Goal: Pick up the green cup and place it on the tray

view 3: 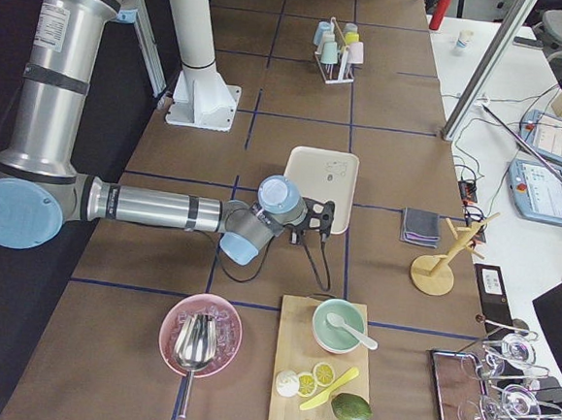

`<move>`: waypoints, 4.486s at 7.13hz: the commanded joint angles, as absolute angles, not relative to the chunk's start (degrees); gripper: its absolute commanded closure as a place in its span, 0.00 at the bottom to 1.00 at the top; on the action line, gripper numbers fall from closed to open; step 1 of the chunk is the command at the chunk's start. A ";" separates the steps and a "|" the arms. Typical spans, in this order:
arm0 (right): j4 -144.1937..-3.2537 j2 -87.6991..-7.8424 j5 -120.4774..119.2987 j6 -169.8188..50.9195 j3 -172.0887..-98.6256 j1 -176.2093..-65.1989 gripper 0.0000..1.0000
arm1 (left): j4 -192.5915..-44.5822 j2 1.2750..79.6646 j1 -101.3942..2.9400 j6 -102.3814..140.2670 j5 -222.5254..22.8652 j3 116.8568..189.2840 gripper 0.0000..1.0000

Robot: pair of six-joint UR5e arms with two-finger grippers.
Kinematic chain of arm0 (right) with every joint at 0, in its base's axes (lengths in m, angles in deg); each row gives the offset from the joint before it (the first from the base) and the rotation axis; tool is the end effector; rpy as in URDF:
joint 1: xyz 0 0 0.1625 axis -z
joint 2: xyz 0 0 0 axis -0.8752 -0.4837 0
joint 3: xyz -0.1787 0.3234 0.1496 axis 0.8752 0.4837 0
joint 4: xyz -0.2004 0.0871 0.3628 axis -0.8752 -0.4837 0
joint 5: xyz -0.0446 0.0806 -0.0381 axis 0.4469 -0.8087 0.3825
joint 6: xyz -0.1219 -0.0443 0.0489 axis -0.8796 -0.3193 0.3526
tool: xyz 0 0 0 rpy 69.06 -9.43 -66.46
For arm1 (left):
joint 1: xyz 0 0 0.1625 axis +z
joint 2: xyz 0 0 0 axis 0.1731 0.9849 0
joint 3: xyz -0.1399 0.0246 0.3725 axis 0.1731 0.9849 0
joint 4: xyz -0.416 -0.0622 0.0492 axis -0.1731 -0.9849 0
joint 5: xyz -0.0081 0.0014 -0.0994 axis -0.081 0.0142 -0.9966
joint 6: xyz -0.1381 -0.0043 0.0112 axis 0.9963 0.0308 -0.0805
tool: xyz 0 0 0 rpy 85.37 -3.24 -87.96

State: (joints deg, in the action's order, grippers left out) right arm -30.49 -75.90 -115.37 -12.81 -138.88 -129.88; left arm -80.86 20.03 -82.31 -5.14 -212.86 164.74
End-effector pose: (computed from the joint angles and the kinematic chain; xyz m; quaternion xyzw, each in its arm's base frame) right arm -0.1451 -0.4588 0.5397 0.0715 -0.5497 0.1157 0.8242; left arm -0.0554 -0.4861 0.5770 0.0412 0.3770 0.0582 0.9235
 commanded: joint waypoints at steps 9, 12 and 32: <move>-43.28 -51.27 -80.75 3.50 -139.22 -88.85 1.00 | -80.97 19.21 -82.23 -5.19 -213.03 163.62 0.00; -43.91 -51.35 -81.01 3.50 -140.44 -88.67 0.99 | -80.97 19.21 -82.23 -5.19 -213.03 163.61 0.00; -76.34 -60.14 -108.08 -38.50 -148.45 -123.38 0.00 | -59.47 32.01 -43.42 -5.90 -183.17 205.27 0.00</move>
State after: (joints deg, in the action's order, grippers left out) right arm -76.25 -59.57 -107.58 -36.50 -149.03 -121.83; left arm -62.25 29.64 -47.78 -5.88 -185.10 204.61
